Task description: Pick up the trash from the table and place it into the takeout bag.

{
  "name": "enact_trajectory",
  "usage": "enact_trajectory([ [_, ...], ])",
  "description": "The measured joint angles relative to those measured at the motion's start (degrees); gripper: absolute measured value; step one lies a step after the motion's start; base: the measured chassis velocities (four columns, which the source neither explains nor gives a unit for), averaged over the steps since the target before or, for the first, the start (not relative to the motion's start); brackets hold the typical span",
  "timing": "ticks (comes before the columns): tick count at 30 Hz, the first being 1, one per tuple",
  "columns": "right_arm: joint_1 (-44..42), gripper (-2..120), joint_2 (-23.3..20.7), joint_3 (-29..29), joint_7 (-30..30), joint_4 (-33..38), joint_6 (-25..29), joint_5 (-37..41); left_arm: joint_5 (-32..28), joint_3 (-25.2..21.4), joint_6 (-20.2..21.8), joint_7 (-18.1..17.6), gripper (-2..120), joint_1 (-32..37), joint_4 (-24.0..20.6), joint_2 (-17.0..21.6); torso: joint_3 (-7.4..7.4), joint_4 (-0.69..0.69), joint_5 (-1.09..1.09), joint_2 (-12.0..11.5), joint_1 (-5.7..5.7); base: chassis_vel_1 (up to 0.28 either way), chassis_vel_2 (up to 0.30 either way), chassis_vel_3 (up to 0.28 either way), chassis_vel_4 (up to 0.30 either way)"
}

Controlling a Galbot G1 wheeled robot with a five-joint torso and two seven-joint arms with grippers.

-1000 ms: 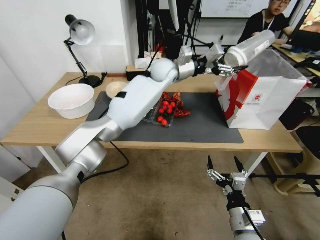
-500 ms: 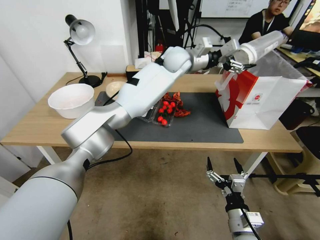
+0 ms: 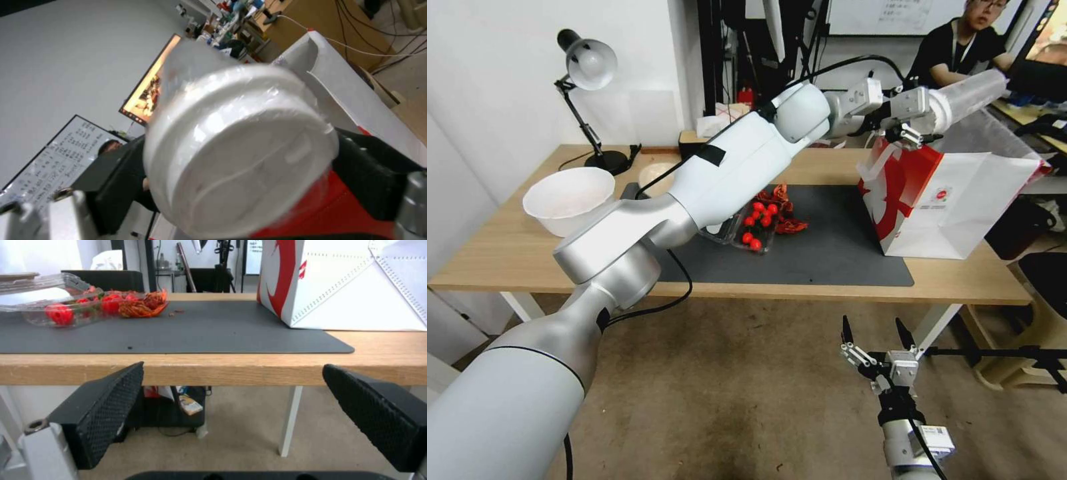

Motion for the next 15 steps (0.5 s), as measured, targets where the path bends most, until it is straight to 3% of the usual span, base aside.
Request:
enact_trajectory([
  [3, 0.0, 100, 0.0, 0.0, 0.0, 0.0, 0.0, 0.0, 0.0, 0.5, -0.1, -0.4, 99, -0.2, -0.1, 0.0, 0.0, -0.01, 0.0, 0.0, 0.0, 0.0, 0.0, 0.0, 0.0],
  [9, 0.1, 100, 0.0, -0.2, 0.0, -0.1, 0.0, 0.0, -0.3, 0.8, -0.1, -1.3, 100, 0.0, 0.2, 0.2, 0.0, 0.0, 0.0, 0.0, 0.0, 0.0, 0.0, 0.0, 0.0],
  [15, 0.2, 100, 0.1, -0.3, 0.0, -0.1, 0.0, 0.0, -4.3, -0.1, 1.7, -2.4, 100, 1.9, -2.9, 2.5, 0.0, 0.0, -0.01, 0.0, 0.0, 0.0, 0.0, 0.0, 0.0],
])
